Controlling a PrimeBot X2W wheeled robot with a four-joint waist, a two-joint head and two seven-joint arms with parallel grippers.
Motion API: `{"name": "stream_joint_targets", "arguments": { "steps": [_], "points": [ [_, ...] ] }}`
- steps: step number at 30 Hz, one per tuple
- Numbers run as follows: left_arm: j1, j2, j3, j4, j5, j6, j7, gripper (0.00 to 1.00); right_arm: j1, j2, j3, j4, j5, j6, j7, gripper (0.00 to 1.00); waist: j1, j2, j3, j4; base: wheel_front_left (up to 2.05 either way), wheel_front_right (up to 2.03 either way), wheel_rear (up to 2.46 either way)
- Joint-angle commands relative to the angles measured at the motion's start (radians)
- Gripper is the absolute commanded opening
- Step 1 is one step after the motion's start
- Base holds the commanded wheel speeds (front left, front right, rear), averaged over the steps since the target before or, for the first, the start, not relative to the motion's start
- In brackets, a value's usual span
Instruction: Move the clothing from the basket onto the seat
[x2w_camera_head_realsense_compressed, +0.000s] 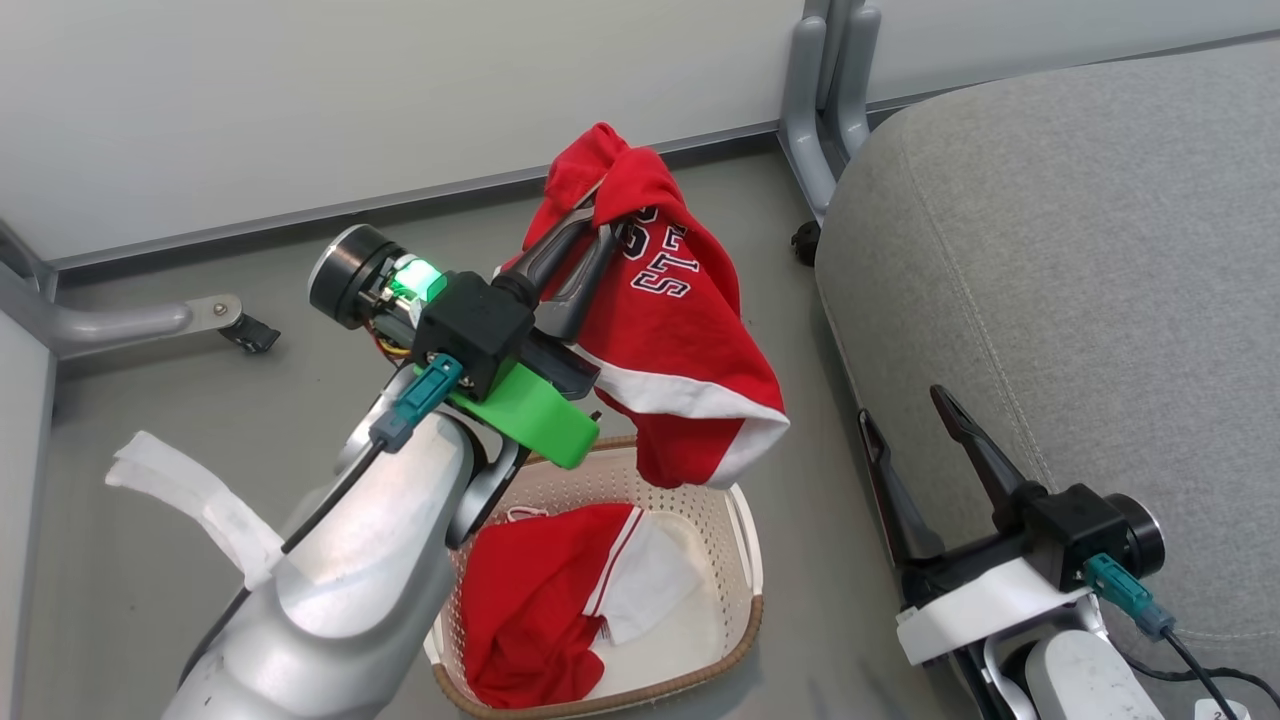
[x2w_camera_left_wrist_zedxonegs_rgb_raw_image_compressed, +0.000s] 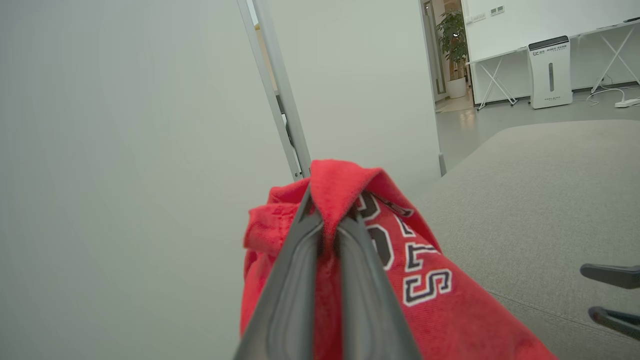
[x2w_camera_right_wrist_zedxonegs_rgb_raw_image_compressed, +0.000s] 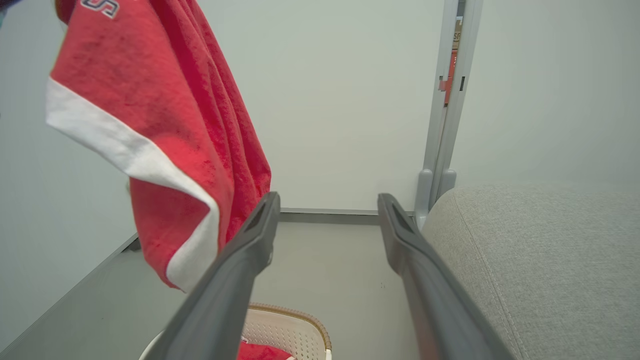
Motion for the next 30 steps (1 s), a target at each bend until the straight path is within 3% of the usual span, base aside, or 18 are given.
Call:
{"name": "stream_joint_targets", "arguments": {
  "steps": [1, 14, 30],
  "points": [
    [-0.013, -0.005, 0.006, 0.000, 0.004, -0.003, -0.001, 0.00, 0.016, -0.004, 0.000, -0.002, 0.004, 0.000, -0.005, 1.00, 0.0001, 0.0000, -0.004, -0.003, 0.00, 0.00, 0.00],
    [0.005, -0.023, 0.012, 0.006, 0.020, -0.016, -0.001, 0.00, -0.006, -0.003, 0.059, -0.016, -0.033, 0.000, -0.005, 1.00, 0.0001, 0.0000, -0.005, 0.001, 0.00, 0.00, 0.00],
    [0.017, -0.064, -0.016, -0.001, 0.034, -0.024, -0.001, 0.00, -0.193, -0.055, 0.225, 0.113, -0.087, 0.000, -0.005, 1.00, 0.0001, 0.0000, 0.004, 0.036, 0.00, 0.00, 0.00]
  ]
}}
